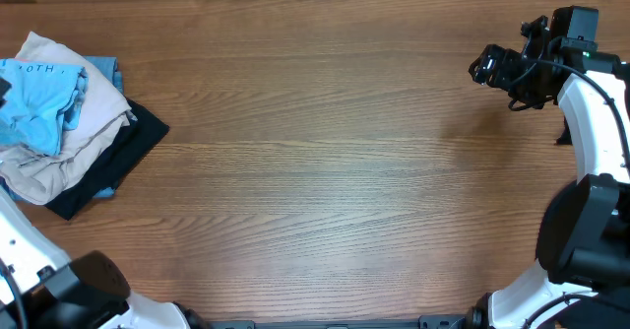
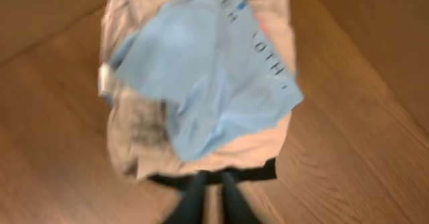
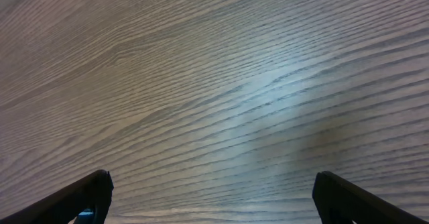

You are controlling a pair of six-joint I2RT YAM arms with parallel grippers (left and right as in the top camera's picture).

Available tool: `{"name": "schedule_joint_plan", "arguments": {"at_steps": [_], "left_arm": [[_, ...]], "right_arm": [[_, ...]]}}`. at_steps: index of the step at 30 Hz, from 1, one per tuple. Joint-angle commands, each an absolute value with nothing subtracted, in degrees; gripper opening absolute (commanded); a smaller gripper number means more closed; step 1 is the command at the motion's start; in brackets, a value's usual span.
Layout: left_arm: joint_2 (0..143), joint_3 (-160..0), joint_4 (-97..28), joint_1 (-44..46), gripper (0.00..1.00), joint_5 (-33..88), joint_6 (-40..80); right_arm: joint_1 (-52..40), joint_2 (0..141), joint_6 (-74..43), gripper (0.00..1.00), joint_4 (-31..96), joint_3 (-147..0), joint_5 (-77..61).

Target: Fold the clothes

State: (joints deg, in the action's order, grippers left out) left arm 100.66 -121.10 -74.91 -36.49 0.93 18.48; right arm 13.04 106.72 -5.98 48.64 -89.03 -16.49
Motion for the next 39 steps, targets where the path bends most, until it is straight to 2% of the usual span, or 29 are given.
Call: {"name": "schedule_joint_plan", "arguments": {"at_steps": [1, 7, 11, 21, 25, 29, 32, 39], "left_arm": [[106.1, -121.0, -71.2, -36.8, 0.04, 3.6, 15.1], [113.7, -121.0, -69.0, -37.6, 0.04, 0.9, 15.2], [118.3, -120.9, -72.7, -40.5, 0.04, -6.7, 17.3], [129.3, -120.9, -76.7, -42.7, 0.04, -4.4, 17.8], [126.5, -120.9, -77.5, -42.7, 0.04, -1.2, 18.0], [114.5, -120.9, -75.5, -42.7, 0.04, 7.9, 18.0], [108.1, -120.9, -72.9, -42.3, 0.08, 13.6, 18.0], [115.3, -120.9, -72.7, -39.0, 0.04, 13.0, 17.1]], "right_arm": [[12.9, 106.4, -6.2, 1.00, 48.3, -89.6, -16.3], [12.9, 106.4, -6.2, 1.00, 48.3, -89.6, -16.3], [12.9, 106.4, -6.2, 1.00, 48.3, -89.6, -16.3], [12.9, 106.4, -6.2, 1.00, 48.3, -89.6, -16.3], [12.9, 106.4, -6.2, 1.00, 48.3, -89.6, -16.3], [12.9, 106.4, -6.2, 1.00, 48.3, -89.6, -16.3], [12.9, 106.4, -6.2, 1.00, 48.3, -89.6, -16.3], [12.9, 106.4, -6.2, 1.00, 48.3, -89.6, -16.3]]}}
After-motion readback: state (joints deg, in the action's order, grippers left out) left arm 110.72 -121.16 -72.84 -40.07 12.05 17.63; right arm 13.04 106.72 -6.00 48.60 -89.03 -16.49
